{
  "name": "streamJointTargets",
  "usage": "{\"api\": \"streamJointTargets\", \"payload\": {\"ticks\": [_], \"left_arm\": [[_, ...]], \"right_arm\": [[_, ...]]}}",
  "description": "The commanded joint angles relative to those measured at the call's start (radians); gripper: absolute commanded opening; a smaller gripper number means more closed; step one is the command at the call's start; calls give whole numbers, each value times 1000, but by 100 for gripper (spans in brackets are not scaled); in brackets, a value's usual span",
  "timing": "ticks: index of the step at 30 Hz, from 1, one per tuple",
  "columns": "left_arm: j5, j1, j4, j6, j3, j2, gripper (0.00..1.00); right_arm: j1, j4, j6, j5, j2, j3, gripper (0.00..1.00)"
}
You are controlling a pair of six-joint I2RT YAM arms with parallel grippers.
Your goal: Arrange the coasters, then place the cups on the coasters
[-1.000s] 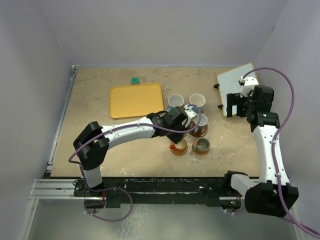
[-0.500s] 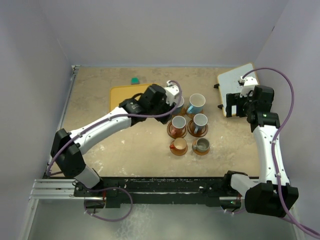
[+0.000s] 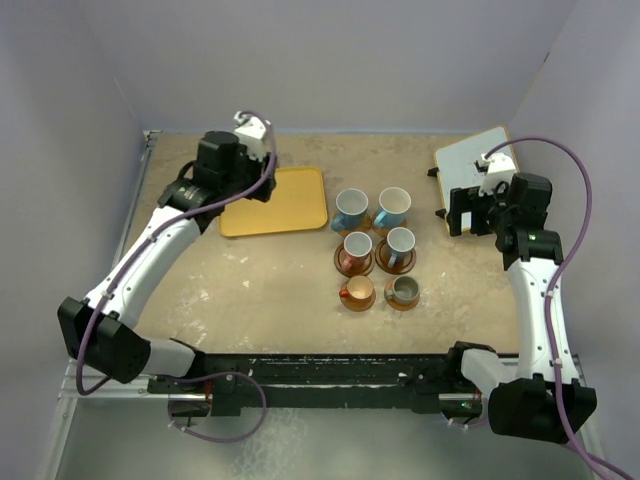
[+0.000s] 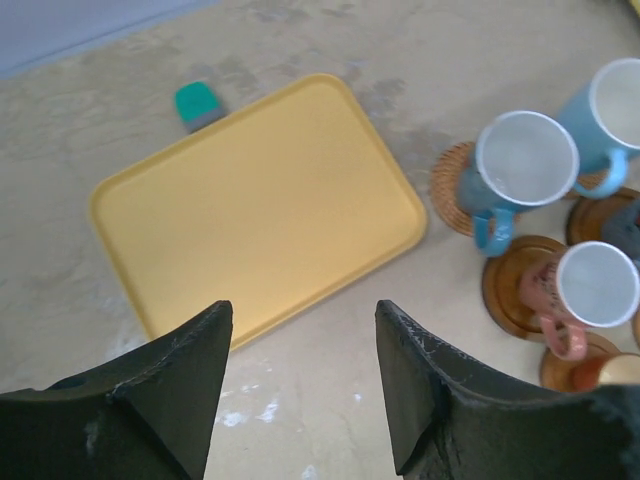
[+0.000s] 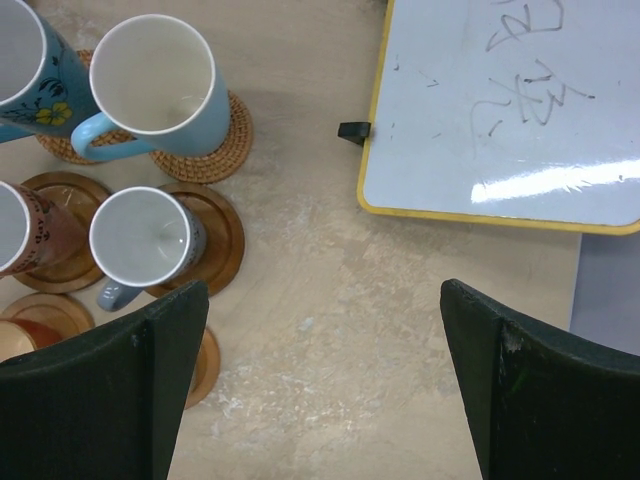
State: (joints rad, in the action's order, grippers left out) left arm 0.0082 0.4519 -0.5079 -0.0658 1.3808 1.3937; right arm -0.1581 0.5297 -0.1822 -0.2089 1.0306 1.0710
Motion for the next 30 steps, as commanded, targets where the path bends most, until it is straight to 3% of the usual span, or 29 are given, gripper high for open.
{"api": "streamJointTargets", "payload": {"ticks": [1,8,14,30], "left_arm": [[13,-114,72,1,-51,-108,57],[42,-270,193,34,-176,-223,58],[86,-366,290,20,-267,-295,74],[43,-375,344,132,-362,-410,77]], "right_arm": [[-4,3,2,-58,-19,17,100],[-2,7,8,-91,-32,20,100],[-1,-3,20,-93,-50,20,100],[-1,108,-16,-100,-63,201,100]]}}
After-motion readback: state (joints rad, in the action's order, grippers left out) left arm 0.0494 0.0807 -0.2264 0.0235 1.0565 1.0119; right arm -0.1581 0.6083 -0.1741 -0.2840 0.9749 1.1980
